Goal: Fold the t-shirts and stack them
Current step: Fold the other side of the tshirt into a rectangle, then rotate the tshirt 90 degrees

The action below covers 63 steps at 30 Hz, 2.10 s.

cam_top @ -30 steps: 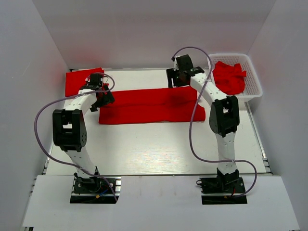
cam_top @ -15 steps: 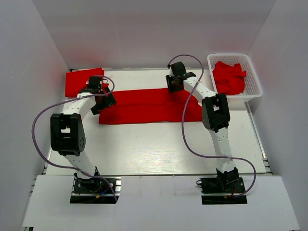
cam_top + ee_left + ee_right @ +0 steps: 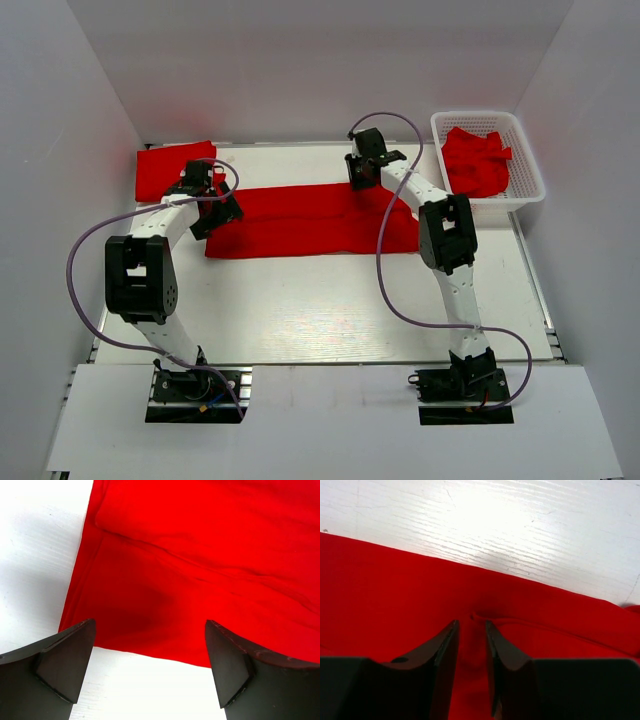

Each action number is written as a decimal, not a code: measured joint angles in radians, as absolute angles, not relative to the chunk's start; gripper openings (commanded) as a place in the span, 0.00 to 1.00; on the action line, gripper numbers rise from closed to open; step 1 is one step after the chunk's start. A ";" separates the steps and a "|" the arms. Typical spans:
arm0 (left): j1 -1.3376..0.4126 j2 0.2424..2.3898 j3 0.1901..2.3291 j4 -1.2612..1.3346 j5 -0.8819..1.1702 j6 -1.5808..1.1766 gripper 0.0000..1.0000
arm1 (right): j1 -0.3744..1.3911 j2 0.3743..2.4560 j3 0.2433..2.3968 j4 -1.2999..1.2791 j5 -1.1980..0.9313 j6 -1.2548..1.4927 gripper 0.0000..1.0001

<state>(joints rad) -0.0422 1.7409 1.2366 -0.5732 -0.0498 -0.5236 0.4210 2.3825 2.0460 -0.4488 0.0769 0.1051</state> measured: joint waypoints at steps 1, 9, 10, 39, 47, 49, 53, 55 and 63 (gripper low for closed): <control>-0.042 1.741 1.236 -0.572 -0.050 -0.524 1.00 | 0.421 2.384 2.046 -0.451 0.079 0.105 0.33; -0.042 1.741 1.233 -0.567 -0.049 -0.524 1.00 | 0.421 2.407 2.046 -0.472 0.081 0.103 0.15; -0.042 1.741 1.233 -0.567 -0.049 -0.524 1.00 | 0.421 2.408 2.046 -0.472 0.080 0.103 0.07; -0.042 1.741 1.233 -0.564 -0.043 -0.523 1.00 | 0.421 2.395 2.046 -0.348 -0.023 0.204 0.35; -0.042 1.766 1.293 -0.577 -0.024 -0.496 1.00 | 0.421 2.387 2.046 -0.348 -0.036 0.199 0.90; -0.042 1.792 1.341 -0.574 -0.002 -0.472 1.00 | 0.421 2.368 2.044 -0.348 -0.029 0.199 0.90; -0.046 1.879 1.465 -0.564 0.082 -0.414 1.00 | 0.420 2.238 1.956 -0.346 0.001 0.213 0.90; -0.049 1.942 1.533 -0.556 0.133 -0.389 1.00 | 0.419 2.145 1.886 -0.344 0.025 0.233 0.90; -0.056 2.173 1.672 -0.559 0.214 -0.308 1.00 | 0.402 1.943 1.609 -0.373 0.070 0.358 0.90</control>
<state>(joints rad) -0.0555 2.1731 1.6718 -0.5594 0.2138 -0.3077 0.4015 1.9430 1.6093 -0.3725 0.0696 0.3576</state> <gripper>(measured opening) 0.996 0.904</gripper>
